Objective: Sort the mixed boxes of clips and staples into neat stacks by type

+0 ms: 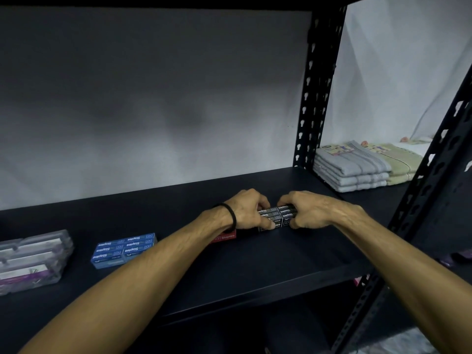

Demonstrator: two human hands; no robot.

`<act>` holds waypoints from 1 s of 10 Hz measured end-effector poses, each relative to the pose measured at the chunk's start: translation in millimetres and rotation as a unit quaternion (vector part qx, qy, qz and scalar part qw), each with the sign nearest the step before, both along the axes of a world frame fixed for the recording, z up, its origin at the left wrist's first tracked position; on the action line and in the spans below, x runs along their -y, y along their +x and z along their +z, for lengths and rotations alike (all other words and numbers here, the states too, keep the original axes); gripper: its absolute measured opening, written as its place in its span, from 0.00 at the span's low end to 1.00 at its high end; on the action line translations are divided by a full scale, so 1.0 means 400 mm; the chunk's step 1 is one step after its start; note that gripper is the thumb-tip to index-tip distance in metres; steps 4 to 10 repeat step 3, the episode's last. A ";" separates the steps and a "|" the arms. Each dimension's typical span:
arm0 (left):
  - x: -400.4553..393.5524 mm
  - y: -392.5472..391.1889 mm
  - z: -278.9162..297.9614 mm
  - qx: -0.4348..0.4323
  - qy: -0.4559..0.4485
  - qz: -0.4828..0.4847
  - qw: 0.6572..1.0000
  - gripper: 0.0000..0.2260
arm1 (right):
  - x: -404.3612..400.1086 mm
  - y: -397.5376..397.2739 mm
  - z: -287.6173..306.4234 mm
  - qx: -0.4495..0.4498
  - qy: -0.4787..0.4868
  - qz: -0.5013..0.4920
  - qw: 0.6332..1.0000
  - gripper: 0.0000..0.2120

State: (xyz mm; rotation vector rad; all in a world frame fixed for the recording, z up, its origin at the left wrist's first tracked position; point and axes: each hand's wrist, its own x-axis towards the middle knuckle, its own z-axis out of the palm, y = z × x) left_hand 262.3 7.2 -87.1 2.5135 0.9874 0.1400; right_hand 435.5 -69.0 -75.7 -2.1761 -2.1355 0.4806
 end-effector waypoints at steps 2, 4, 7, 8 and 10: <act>0.018 -0.031 0.030 0.011 0.017 0.016 1.000 0.32 | 0.007 -0.011 0.006 0.015 0.011 -0.023 1.000 0.36; 0.040 -0.064 0.064 0.043 0.023 0.024 0.999 0.32 | 0.026 -0.010 0.014 0.036 0.011 -0.038 0.999 0.38; 0.040 -0.064 0.064 0.043 0.023 0.024 0.999 0.32 | 0.026 -0.010 0.014 0.036 0.011 -0.038 0.999 0.38; 0.040 -0.064 0.064 0.043 0.023 0.024 0.999 0.32 | 0.026 -0.010 0.014 0.036 0.011 -0.038 0.999 0.38; 0.040 -0.064 0.064 0.043 0.023 0.024 0.999 0.32 | 0.026 -0.010 0.014 0.036 0.011 -0.038 0.999 0.38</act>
